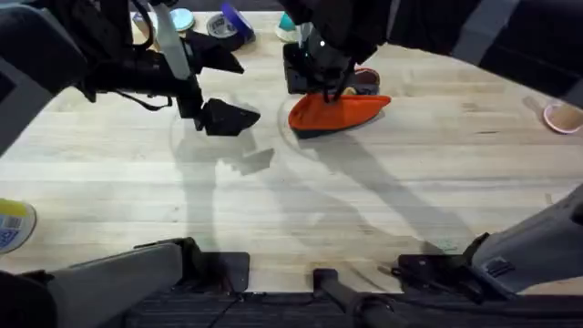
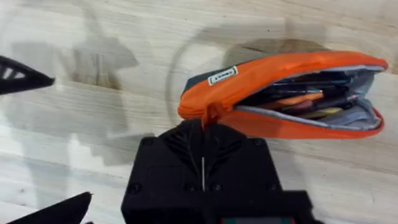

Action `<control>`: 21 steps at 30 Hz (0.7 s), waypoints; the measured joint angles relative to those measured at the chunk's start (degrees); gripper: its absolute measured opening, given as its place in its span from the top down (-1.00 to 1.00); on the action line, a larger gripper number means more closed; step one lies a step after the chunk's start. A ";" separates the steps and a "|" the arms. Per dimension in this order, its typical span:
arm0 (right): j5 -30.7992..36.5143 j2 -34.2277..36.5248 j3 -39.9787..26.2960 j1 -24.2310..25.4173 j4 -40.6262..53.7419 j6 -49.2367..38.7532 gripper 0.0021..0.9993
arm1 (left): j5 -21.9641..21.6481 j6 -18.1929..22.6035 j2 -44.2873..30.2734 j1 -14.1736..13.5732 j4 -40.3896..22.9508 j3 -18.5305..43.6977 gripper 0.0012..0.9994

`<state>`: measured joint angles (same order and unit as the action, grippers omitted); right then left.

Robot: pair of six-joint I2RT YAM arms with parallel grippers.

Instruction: Unzip the bag, pick up the pens from the table one at a time and place them inside, then zip the bag closed.

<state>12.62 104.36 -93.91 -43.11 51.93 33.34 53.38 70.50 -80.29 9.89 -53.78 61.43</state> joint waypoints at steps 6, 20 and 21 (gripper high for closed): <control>0.04 0.00 -0.02 0.00 0.89 -0.20 0.94 | 3.10 0.00 0.00 0.00 0.06 0.00 -0.99; 0.04 0.00 -0.04 0.01 2.31 -0.37 0.94 | 7.58 0.02 -0.51 -0.47 1.73 0.00 -0.99; 0.04 0.00 -0.04 0.00 2.31 -0.37 0.94 | 7.88 0.02 -1.10 -0.72 1.78 0.00 -0.99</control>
<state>12.67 104.36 -93.95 -43.11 54.24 32.97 61.26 70.52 -81.39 9.17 -52.00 61.43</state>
